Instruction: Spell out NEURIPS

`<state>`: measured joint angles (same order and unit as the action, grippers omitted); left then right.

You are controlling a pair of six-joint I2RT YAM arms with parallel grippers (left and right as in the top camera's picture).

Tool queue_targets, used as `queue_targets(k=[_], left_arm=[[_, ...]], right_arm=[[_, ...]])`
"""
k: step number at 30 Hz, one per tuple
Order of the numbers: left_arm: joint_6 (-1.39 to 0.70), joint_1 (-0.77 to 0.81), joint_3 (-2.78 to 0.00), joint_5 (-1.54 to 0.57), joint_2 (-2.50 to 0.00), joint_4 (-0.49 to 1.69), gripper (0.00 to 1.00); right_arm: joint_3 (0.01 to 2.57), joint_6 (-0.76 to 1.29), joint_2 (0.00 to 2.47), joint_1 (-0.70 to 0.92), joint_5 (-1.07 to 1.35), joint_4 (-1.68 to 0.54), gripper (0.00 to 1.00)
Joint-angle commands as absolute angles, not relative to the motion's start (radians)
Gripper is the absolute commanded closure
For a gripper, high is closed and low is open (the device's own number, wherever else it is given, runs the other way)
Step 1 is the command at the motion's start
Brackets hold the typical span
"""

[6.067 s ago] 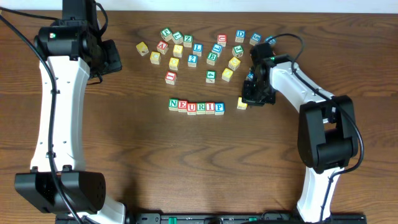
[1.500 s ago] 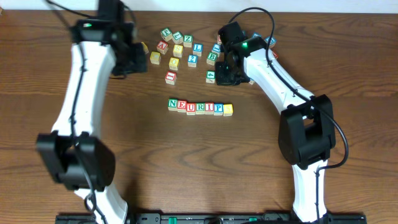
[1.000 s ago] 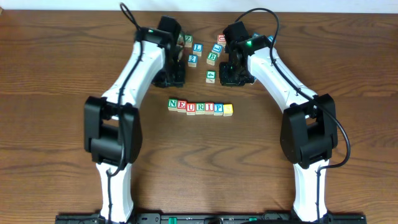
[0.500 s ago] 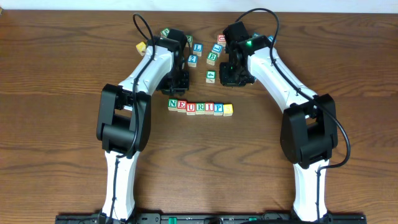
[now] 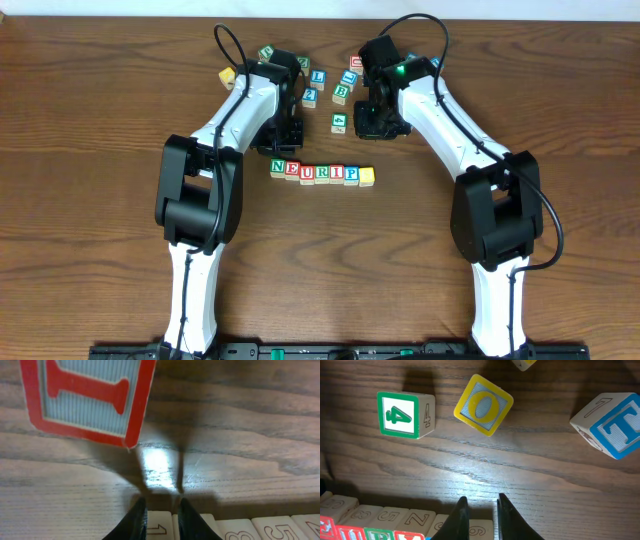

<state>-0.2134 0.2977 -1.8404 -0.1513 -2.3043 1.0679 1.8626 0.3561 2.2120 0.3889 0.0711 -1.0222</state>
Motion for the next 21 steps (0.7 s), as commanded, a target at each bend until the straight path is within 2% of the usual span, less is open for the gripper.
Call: queue_targets(k=[1,21], left_arm=[[-0.223,0.303,-1.834,-0.139,-2.317,1.079,0.79],[-0.219,0.318,-1.834,-0.138,-2.318,1.050,0.79]], right_arm=[[1.870,0.362,2.210,0.387,0.058,-1.026,0.85],[1.870,0.362,2.210,0.387,0.058,-1.030,0.85]])
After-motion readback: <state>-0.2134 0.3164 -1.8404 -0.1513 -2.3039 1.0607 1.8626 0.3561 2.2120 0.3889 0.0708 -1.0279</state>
